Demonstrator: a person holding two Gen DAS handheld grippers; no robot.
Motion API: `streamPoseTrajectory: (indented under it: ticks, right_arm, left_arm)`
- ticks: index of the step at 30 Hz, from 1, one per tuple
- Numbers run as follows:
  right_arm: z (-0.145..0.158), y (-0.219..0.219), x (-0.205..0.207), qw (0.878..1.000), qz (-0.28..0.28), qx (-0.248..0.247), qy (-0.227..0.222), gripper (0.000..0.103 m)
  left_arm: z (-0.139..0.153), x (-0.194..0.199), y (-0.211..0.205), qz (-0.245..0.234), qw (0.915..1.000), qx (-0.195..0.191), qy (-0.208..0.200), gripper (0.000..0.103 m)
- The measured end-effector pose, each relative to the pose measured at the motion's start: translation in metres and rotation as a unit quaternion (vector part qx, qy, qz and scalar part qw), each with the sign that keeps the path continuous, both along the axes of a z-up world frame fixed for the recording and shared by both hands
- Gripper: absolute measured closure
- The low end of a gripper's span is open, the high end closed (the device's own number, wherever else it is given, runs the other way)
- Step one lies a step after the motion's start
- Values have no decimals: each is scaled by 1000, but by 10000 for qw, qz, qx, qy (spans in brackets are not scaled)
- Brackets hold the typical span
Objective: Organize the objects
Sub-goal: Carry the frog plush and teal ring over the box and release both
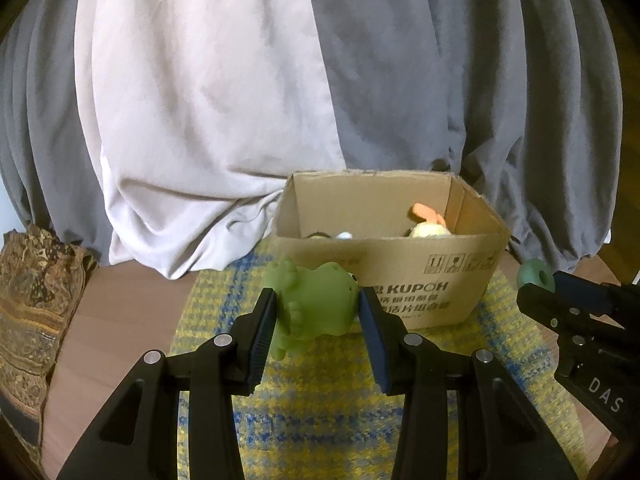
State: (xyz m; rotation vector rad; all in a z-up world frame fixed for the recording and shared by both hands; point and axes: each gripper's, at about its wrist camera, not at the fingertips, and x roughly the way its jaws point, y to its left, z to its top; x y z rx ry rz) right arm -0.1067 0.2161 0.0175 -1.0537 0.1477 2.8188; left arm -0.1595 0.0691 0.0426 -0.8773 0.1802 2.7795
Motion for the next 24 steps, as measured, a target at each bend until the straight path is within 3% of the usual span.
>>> streamPoseTrajectory:
  ticks: [24]
  right_arm:
    - [46,20,-15,9992,-29,-22,391,67]
  left_arm:
    - [39,-23,22,-232,9994,105,217,61]
